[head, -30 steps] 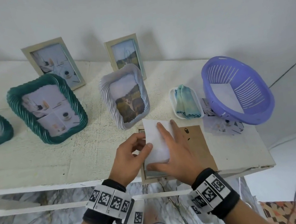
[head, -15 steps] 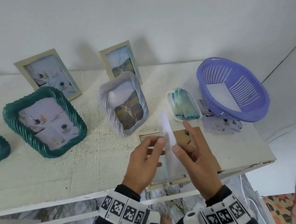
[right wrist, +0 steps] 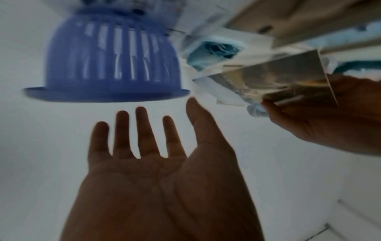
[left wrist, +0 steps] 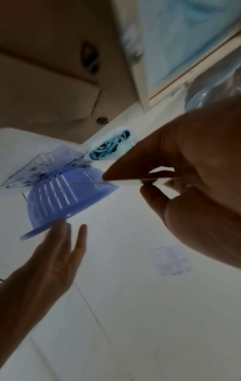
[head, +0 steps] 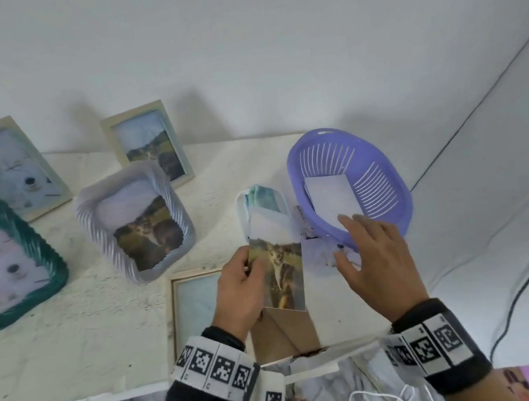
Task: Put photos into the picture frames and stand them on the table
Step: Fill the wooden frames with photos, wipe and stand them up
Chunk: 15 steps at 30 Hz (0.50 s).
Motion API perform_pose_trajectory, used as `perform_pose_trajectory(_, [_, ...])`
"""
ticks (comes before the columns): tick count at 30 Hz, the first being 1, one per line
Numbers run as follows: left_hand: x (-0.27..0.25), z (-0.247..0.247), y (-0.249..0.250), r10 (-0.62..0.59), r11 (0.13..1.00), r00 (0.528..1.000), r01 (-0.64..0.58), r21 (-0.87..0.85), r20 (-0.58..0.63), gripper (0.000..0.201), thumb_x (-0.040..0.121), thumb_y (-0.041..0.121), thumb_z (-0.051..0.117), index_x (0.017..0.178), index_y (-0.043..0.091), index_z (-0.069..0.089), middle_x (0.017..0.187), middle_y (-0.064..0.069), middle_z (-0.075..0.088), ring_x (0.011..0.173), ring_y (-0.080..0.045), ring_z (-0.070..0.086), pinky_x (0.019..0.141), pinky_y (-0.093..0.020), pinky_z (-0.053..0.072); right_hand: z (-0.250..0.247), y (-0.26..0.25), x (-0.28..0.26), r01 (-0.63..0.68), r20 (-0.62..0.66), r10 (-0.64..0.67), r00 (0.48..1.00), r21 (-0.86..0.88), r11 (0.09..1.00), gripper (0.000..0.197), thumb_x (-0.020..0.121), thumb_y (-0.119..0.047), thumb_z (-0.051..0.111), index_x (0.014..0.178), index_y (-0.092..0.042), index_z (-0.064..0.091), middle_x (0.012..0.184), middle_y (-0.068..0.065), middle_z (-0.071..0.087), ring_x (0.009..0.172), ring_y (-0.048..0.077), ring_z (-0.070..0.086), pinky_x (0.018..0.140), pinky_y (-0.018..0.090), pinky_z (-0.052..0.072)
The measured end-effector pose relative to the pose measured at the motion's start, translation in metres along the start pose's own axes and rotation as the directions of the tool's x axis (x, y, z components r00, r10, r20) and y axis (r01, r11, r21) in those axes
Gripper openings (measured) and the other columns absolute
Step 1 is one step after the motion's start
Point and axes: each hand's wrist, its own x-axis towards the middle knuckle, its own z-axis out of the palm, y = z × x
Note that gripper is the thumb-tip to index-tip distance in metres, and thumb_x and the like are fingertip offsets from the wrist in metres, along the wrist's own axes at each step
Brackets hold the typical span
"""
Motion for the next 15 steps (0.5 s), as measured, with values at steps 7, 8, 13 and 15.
perform_pose_trajectory(7, [0.022, 0.052, -0.007, -0.065, 0.996, 0.99, 0.071, 0.044, -0.124, 0.014, 0.094, 0.013, 0.059, 0.105, 0.018, 0.066, 0.091, -0.004, 0.072, 0.088, -0.025, 0.07, 0.078, -0.034, 0.058, -0.011, 0.064, 0.015, 0.147, 0.042, -0.145, 0.988, -0.037, 0.988, 0.026, 0.077, -0.026, 0.076, 0.1, -0.018, 0.067, 0.078, -0.001, 0.065, 0.074, 0.029, 0.059, 0.074, 0.04, 0.048])
perform_pose_trajectory(8, [0.025, 0.057, -0.009, -0.074, 0.995, 0.987, 0.083, 0.054, -0.143, 0.016, 0.094, 0.013, 0.06, 0.107, 0.019, 0.066, 0.092, -0.003, 0.072, 0.088, -0.024, 0.069, 0.08, -0.036, 0.058, -0.014, 0.068, 0.018, 0.158, 0.022, -0.158, 0.987, -0.002, 0.987, 0.025, 0.079, -0.027, 0.073, 0.102, -0.018, 0.067, 0.08, -0.001, 0.066, 0.075, 0.028, 0.058, 0.074, 0.04, 0.047])
perform_pose_trajectory(13, [0.038, 0.085, -0.017, -0.132, 0.979, 0.977, 0.155, 0.13, -0.165, 0.022, 0.091, 0.018, 0.063, 0.112, 0.022, 0.064, 0.094, -0.001, 0.072, 0.087, -0.022, 0.069, 0.085, -0.047, 0.057, -0.024, 0.085, 0.034, 0.163, 0.001, -0.165, 0.986, 0.132, 0.978, 0.03, 0.084, -0.032, 0.06, 0.111, -0.019, 0.066, 0.087, -0.004, 0.065, 0.079, 0.024, 0.055, 0.076, 0.036, 0.045])
perform_pose_trajectory(15, [0.046, 0.096, -0.017, -0.128, 0.973, 0.975, 0.159, 0.167, -0.184, 0.027, 0.091, 0.023, 0.065, 0.117, 0.021, 0.063, 0.1, -0.002, 0.071, 0.091, -0.023, 0.068, 0.088, -0.044, 0.056, -0.027, 0.088, 0.036, 0.174, 0.014, -0.177, 0.984, 0.146, 0.974, 0.03, 0.085, -0.034, 0.059, 0.112, -0.02, 0.065, 0.087, -0.005, 0.064, 0.08, 0.022, 0.054, 0.076, 0.035, 0.045])
